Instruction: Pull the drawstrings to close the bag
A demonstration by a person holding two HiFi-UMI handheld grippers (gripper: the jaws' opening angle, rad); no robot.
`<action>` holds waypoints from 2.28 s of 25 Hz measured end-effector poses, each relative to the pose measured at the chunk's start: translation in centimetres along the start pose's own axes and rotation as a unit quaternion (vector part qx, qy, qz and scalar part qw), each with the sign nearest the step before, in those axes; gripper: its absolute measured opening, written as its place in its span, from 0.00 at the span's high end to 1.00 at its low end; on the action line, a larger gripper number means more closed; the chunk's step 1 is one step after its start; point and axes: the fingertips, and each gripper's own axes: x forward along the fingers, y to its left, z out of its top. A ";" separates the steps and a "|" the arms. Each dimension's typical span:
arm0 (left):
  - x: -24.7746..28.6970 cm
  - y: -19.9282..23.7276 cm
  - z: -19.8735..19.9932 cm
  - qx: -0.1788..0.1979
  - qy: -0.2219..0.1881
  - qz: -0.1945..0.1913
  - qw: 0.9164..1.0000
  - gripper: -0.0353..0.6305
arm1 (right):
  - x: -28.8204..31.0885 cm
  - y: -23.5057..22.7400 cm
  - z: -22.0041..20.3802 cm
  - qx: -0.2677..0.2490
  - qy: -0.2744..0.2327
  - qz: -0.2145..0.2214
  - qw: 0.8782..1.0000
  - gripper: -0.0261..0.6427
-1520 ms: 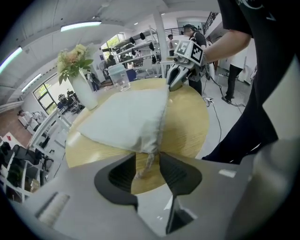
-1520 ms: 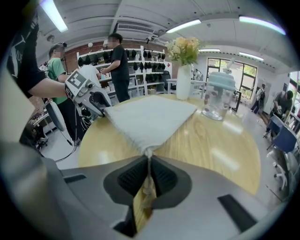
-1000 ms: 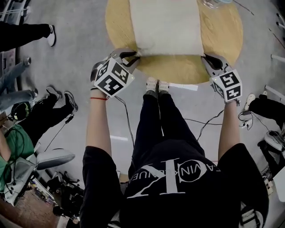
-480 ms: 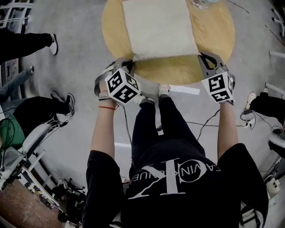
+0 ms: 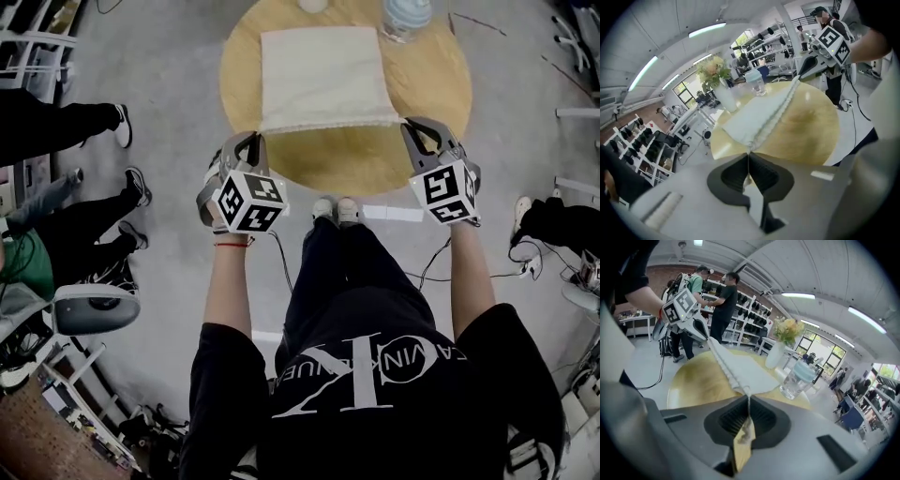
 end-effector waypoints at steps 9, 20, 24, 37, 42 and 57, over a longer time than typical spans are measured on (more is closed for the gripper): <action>-3.4 5.3 3.2 -0.002 -0.029 0.071 0.997 0.92 | -2.4 -3.7 2.6 -0.027 0.004 -0.047 0.999 0.93; -8.8 7.9 6.0 -0.009 -0.063 0.125 0.990 0.92 | -6.4 -5.4 5.4 -0.043 -0.014 -0.084 0.995 0.93; -8.4 9.5 6.4 -0.035 -0.071 0.145 0.986 0.92 | -5.8 -7.2 6.1 -0.031 -0.016 -0.100 0.994 0.93; -10.4 13.3 8.8 -0.060 -0.127 0.225 0.964 0.92 | -6.7 -11.7 9.6 -0.019 -0.032 -0.196 0.980 0.93; -11.6 15.1 8.9 -0.085 -0.146 0.232 0.958 0.92 | -7.3 -12.7 11.3 -0.035 -0.041 -0.220 0.974 0.93; -14.5 17.7 9.6 -0.037 -0.144 0.320 0.936 0.92 | -8.7 -15.0 12.9 -0.065 -0.034 -0.276 0.958 0.93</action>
